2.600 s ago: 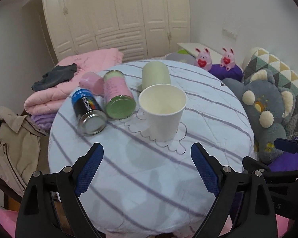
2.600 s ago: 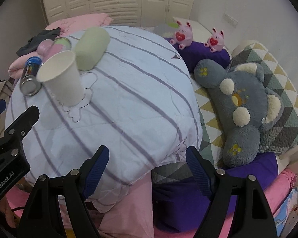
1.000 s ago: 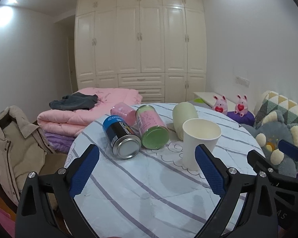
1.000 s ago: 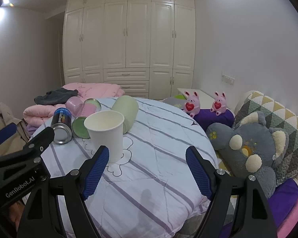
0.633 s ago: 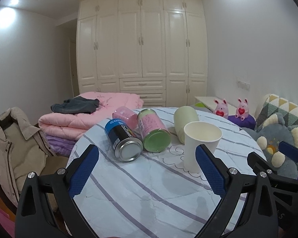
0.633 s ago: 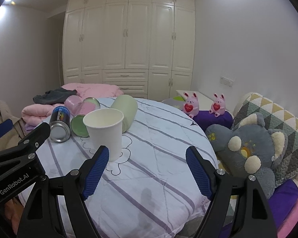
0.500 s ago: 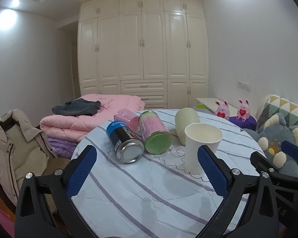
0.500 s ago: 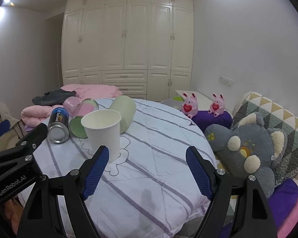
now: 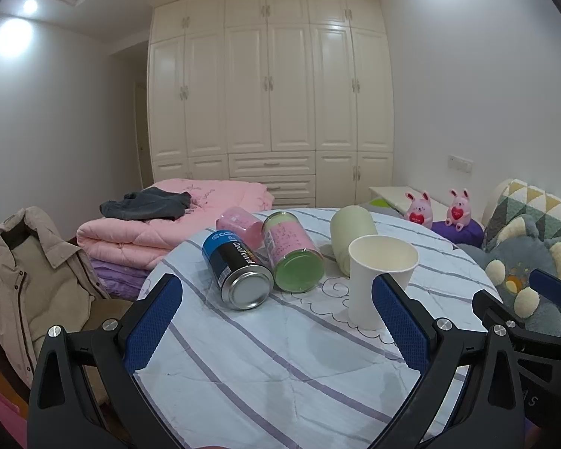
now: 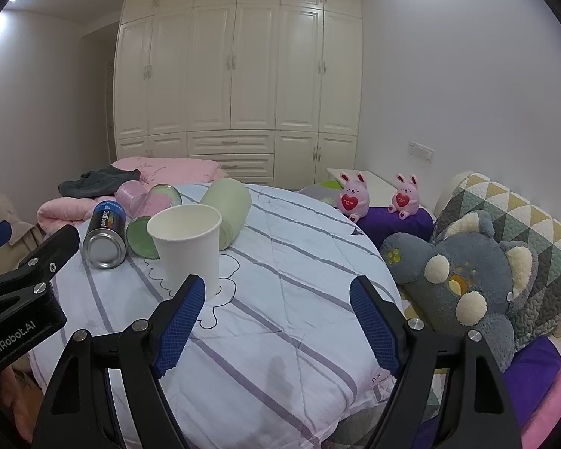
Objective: Flip cup upright
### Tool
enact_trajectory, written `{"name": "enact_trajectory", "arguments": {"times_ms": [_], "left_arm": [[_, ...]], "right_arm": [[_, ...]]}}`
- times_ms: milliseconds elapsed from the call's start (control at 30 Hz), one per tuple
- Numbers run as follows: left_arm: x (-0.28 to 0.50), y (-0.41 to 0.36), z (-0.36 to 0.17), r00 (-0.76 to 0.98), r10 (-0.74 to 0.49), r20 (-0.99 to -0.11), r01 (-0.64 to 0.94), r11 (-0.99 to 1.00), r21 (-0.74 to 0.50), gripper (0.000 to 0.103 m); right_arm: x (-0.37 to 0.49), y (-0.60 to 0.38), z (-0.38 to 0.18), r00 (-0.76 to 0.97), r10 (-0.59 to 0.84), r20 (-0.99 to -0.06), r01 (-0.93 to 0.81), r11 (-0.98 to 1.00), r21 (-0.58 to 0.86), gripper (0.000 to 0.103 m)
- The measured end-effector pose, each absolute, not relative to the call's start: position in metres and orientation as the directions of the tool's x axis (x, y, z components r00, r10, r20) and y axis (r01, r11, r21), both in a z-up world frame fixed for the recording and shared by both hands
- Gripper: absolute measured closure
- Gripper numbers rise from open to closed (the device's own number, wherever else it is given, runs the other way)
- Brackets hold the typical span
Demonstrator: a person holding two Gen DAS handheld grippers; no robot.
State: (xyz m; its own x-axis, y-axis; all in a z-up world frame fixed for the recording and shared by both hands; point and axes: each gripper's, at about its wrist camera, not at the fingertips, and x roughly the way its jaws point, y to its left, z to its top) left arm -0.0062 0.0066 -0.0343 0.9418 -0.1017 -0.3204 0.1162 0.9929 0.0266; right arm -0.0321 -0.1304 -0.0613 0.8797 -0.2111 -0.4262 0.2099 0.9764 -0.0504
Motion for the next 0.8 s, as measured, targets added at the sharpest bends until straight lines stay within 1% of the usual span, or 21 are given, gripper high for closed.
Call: {"name": "enact_trajectory", "arguments": {"times_ms": [267, 800], "left_arm": [[-0.0083, 0.0069, -0.0329, 0.945, -0.097, -0.314, 0.115, 0.993, 0.039, 0.001], [-0.0099, 0.0055, -0.0296, 0.948, -0.085, -0.306, 0.106, 0.993, 0.052, 0.001]], "right_arm": [[-0.0362, -0.1276, -0.0568, 0.887, -0.205, -0.414, 0.204, 0.978, -0.047, 0.021], [-0.0374, -0.1261, -0.0550, 0.881, -0.210, -0.424, 0.206, 0.977, -0.056, 0.021]]}}
